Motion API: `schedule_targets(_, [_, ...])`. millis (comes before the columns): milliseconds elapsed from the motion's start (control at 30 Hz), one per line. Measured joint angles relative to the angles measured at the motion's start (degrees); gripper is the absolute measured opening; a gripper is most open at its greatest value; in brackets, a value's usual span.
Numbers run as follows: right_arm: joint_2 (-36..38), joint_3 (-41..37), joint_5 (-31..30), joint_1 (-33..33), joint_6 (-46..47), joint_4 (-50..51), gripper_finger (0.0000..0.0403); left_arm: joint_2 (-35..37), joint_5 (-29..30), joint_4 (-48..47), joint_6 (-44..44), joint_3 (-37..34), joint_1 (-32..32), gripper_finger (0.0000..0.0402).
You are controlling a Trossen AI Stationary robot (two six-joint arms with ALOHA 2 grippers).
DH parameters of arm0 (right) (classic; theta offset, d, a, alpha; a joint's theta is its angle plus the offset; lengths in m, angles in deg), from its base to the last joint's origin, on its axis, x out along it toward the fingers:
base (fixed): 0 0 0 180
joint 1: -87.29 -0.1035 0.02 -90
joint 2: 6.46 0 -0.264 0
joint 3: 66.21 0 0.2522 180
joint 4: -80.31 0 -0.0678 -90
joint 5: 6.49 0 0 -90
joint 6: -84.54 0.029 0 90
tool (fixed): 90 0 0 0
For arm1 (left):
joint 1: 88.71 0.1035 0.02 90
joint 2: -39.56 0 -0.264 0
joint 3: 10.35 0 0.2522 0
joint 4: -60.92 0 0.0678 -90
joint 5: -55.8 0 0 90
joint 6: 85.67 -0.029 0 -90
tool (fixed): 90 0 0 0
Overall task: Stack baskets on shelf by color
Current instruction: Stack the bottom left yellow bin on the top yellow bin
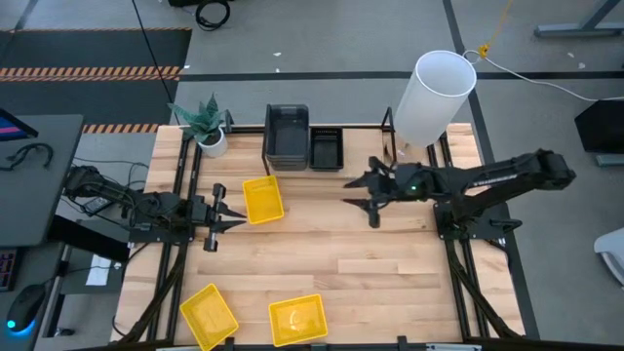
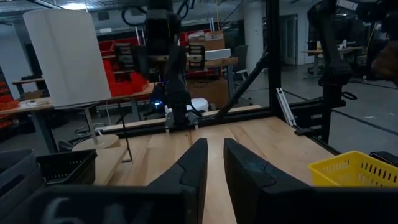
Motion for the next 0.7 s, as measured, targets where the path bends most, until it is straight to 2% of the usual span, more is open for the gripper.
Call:
schedule_targets(400, [17.31,-16.48,0.62,0.02,3.35,-5.12,0.0180,0.00,0.00,0.00,0.01,0.00,0.00,0.0056])
schedule_targets(700, [23.27,-26.42,7.25,0.02,4.47,-18.19,0.0180,-0.02,0.00,0.00,0.00,0.00,0.00,0.0057])
